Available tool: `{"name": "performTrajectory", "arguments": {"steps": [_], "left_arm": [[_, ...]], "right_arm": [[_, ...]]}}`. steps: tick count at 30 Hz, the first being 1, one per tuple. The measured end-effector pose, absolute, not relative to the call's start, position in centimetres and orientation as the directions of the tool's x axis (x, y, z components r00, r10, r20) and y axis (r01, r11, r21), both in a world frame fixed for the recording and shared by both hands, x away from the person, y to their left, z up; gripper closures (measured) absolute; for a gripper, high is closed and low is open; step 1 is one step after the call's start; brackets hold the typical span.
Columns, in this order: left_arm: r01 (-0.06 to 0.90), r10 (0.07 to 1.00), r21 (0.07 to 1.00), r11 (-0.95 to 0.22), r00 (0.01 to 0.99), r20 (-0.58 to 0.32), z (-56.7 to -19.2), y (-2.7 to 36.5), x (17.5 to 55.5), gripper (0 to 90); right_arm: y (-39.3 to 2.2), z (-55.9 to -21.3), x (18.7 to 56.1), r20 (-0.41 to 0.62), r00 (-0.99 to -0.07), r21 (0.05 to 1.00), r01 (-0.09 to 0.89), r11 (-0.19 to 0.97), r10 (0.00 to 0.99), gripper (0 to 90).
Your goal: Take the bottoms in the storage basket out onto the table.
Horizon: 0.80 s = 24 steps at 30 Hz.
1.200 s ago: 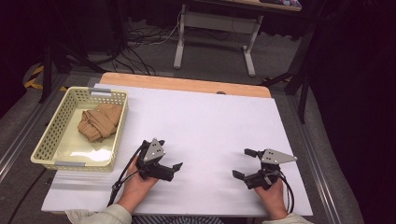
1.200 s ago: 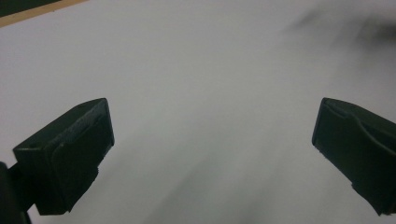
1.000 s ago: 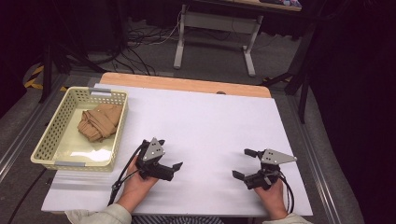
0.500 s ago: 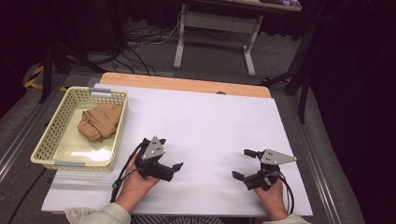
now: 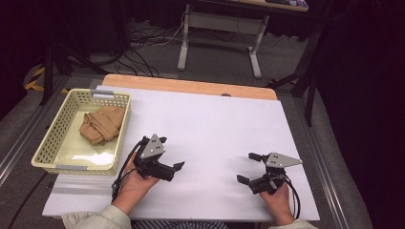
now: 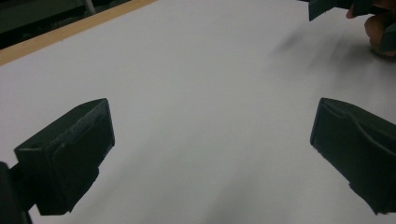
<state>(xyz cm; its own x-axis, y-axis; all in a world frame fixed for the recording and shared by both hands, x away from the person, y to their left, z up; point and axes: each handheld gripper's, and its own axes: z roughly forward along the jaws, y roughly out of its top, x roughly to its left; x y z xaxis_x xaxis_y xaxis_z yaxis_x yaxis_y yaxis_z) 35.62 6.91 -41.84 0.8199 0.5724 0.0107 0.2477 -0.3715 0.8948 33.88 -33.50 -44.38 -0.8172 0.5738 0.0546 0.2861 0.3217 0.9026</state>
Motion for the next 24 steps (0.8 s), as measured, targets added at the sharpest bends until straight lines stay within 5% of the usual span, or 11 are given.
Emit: {"name": "performTrajectory", "arguments": {"steps": [24], "left_arm": [[0.229,0.547,0.858,-0.461,0.834,0.072,-38.2,8.7,36.7,0.8]], "right_arm": [[-33.4,-44.5,34.0,0.061,-0.816,0.898,0.297,0.325,0.575,0.0]]}}
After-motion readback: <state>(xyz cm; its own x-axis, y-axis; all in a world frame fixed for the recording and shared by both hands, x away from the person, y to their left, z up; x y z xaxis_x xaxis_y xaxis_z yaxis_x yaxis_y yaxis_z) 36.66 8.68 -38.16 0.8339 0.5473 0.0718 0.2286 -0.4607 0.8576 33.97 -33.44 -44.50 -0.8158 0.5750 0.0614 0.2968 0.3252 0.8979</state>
